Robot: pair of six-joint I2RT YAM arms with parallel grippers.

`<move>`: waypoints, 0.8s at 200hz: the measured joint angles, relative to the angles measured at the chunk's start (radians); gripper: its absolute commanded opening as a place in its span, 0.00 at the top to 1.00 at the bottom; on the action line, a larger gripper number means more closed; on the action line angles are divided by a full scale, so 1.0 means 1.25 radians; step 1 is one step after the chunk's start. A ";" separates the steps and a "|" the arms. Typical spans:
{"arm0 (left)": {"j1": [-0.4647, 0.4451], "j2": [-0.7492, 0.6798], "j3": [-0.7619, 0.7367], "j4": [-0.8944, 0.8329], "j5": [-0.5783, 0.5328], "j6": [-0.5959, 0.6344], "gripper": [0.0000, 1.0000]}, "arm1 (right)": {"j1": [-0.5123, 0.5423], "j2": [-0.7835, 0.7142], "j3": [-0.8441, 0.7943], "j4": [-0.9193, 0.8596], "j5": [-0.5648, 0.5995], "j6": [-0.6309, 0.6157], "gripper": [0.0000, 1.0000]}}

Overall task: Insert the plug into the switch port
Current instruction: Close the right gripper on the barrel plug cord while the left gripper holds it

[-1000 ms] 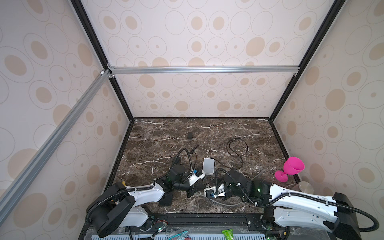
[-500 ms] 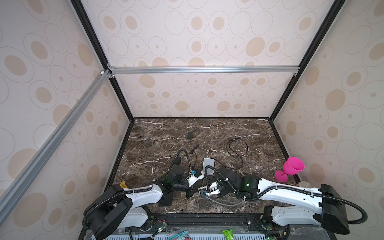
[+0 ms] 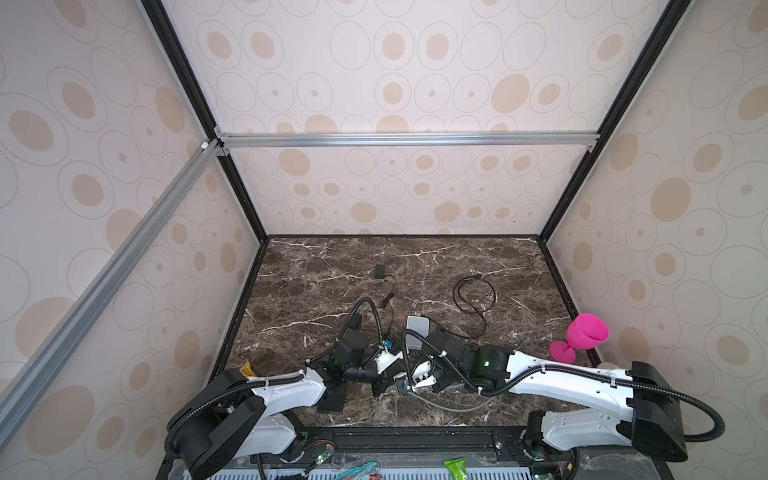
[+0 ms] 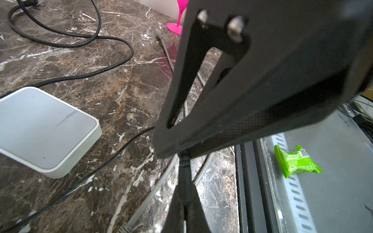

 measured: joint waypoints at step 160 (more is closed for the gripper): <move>0.000 0.000 0.000 0.000 0.000 0.003 1.00 | 0.051 0.069 0.047 -0.041 0.105 -0.031 0.84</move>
